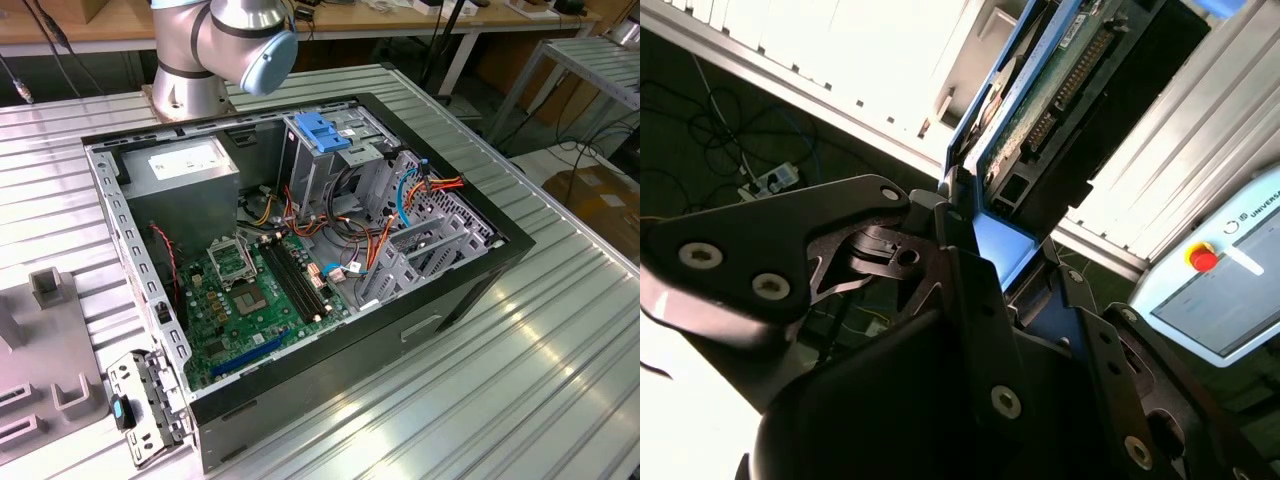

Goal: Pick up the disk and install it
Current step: 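Pick up the disk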

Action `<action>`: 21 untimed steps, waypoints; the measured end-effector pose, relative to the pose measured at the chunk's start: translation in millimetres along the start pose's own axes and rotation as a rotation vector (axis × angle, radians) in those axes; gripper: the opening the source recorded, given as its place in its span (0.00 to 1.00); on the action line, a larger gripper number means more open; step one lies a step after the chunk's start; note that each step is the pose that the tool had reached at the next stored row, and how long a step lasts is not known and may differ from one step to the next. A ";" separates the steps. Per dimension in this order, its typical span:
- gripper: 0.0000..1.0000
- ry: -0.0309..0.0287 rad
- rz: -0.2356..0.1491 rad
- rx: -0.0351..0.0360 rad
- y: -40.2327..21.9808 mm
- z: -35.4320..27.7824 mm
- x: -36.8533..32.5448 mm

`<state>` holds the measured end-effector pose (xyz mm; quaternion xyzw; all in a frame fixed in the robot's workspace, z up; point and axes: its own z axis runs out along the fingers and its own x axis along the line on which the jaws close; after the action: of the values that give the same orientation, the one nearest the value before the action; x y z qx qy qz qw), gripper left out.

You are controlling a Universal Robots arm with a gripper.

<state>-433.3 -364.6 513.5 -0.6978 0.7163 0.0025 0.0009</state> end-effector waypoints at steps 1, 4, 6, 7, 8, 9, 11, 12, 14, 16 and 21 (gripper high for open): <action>0.37 0.0000 0.000 -0.0001 -1.5 0.0 0.0; 0.37 0.0000 0.000 0.0000 -3.9 0.0 -0.1; 0.37 0.0000 0.000 -0.0001 -5.5 0.0 -0.1; 0.37 0.0000 0.000 0.0000 -6.2 0.0 -0.2; 0.37 0.0000 0.000 0.0000 -7.3 0.0 -0.2; 0.37 -0.0001 0.000 0.0000 -8.6 0.0 -0.2; 0.37 0.0000 0.000 0.0000 -11.1 0.0 -0.3; 0.37 0.0000 0.000 0.0000 -11.7 0.0 -0.3; 0.37 0.0000 0.000 0.0000 -13.1 0.0 -0.3; 0.37 0.0000 0.000 0.0000 -14.4 0.0 -0.4; 0.37 0.0000 0.000 0.0000 -18.1 0.0 -0.5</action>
<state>-415.2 -364.6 513.5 -0.6978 0.7163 0.0025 0.0009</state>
